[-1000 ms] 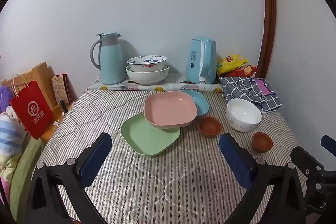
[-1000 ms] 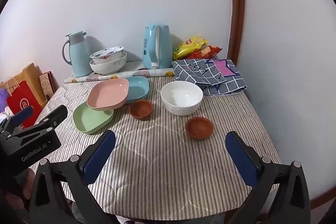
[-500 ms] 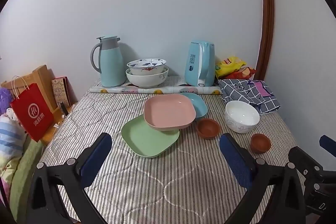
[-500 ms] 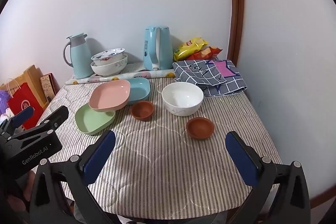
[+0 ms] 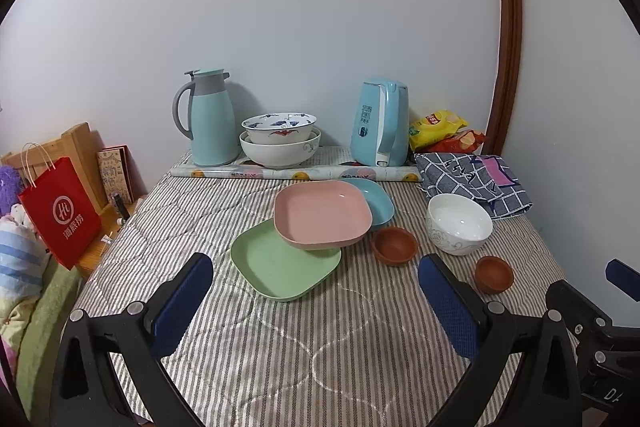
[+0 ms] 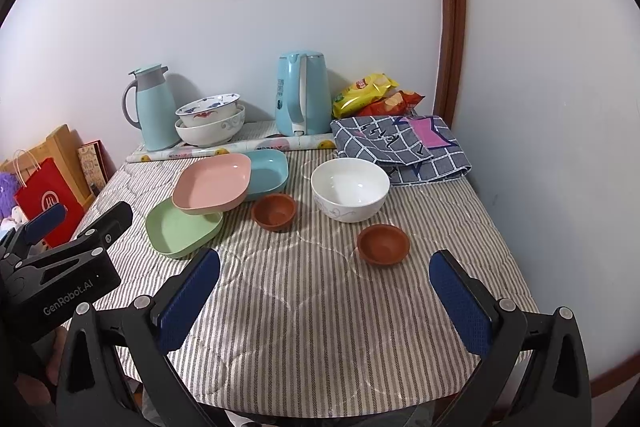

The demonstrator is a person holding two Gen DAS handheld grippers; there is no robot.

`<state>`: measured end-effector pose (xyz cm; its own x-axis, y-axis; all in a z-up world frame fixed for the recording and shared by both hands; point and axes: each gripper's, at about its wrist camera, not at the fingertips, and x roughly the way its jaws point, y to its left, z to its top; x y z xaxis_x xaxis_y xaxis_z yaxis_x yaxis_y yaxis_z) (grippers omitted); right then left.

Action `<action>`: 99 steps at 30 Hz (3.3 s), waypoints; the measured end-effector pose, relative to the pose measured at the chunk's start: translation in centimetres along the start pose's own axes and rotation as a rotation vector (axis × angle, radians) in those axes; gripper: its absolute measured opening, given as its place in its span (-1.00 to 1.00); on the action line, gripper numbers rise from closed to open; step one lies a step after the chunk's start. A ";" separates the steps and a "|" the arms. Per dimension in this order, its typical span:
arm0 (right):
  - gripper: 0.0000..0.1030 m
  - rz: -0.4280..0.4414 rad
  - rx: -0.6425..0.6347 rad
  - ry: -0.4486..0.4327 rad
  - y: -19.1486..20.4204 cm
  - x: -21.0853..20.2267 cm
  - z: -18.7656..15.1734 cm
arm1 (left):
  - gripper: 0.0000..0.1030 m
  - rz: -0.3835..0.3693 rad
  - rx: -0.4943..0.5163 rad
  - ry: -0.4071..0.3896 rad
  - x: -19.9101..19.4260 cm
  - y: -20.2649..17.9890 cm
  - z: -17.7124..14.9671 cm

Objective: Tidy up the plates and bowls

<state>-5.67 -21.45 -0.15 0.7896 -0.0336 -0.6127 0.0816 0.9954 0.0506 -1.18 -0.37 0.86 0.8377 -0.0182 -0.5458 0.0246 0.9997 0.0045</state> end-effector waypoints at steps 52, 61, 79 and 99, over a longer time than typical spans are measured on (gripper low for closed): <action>1.00 0.003 0.001 -0.015 0.5 -0.5 -0.1 | 1.00 0.002 -0.001 -0.019 -0.5 0.1 0.1; 1.00 0.008 0.002 -0.013 0.5 -0.2 0.0 | 1.00 -0.001 0.007 -0.018 -0.3 0.0 0.3; 1.00 0.004 0.022 -0.012 -0.1 2.7 1.3 | 1.00 -0.017 -0.002 0.048 3.6 0.0 1.2; 0.98 0.037 0.016 0.078 0.9 10.5 4.0 | 1.00 0.010 -0.076 0.145 11.3 3.3 2.0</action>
<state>5.17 -21.26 -3.38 0.7428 0.0109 -0.6695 0.0633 0.9942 0.0865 9.45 2.66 -3.63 0.7498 -0.0109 -0.6616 -0.0297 0.9983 -0.0501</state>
